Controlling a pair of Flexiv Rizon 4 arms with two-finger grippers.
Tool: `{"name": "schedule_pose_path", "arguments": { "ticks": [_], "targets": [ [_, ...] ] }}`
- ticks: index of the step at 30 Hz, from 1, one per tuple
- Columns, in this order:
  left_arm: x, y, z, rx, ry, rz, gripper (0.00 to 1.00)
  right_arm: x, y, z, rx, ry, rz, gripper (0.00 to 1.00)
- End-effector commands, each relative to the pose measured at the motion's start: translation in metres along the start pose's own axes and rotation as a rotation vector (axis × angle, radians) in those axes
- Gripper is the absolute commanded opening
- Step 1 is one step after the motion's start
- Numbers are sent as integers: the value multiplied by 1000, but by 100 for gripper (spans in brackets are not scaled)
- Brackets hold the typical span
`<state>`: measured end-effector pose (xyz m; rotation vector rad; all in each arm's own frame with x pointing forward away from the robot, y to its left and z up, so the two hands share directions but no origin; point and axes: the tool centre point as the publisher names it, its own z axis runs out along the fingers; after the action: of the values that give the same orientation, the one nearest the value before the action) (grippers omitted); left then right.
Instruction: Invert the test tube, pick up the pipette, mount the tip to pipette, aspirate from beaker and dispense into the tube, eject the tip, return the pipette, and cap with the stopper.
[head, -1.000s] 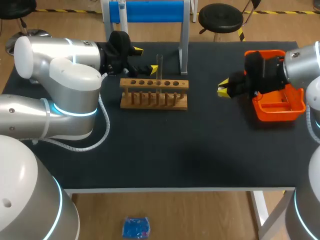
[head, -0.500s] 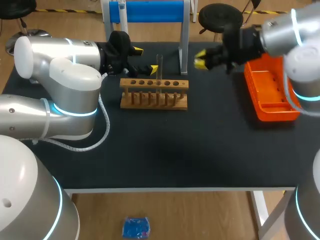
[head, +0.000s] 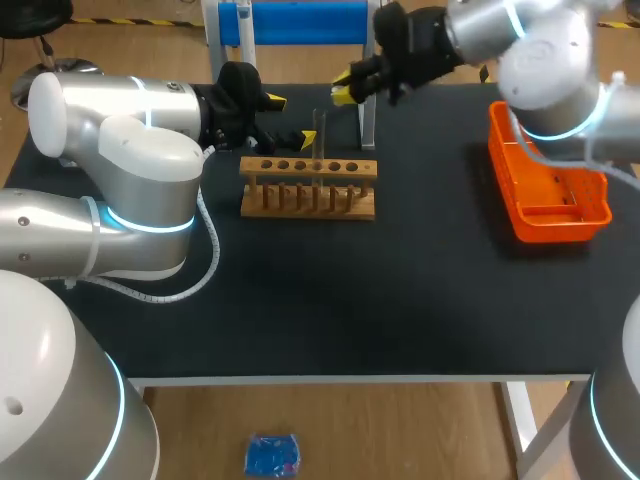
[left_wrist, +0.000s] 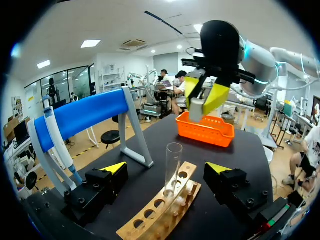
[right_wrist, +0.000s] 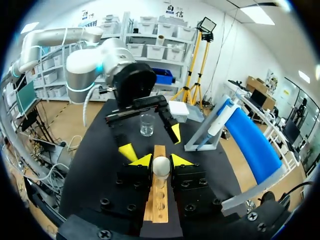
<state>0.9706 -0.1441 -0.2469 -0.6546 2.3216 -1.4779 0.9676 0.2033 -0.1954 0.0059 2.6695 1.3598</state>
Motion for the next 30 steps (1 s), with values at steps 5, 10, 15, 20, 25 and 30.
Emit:
{"name": "schedule_pose_path", "arguments": {
  "ticks": [5, 10, 15, 20, 25, 30],
  "targets": [
    [0, 0, 0, 0, 2, 0, 100, -11, 3, 25, 29, 29, 7, 0],
    [0, 0, 0, 0, 2, 0, 100, -14, 1, 25, 34, 26, 13, 0],
    [0, 0, 0, 0, 2, 0, 100, -13, -1, 24, 31, 27, 18, 0],
    [0, 0, 0, 0, 2, 0, 100, -9, -2, 27, 32, 34, 20, 0],
    [0, 0, 0, 0, 2, 0, 100, -8, -4, 29, 31, 37, 27, 0],
    [0, 0, 0, 0, 2, 0, 100, -9, -5, 31, 32, 37, 31, 0]
  ]
}}
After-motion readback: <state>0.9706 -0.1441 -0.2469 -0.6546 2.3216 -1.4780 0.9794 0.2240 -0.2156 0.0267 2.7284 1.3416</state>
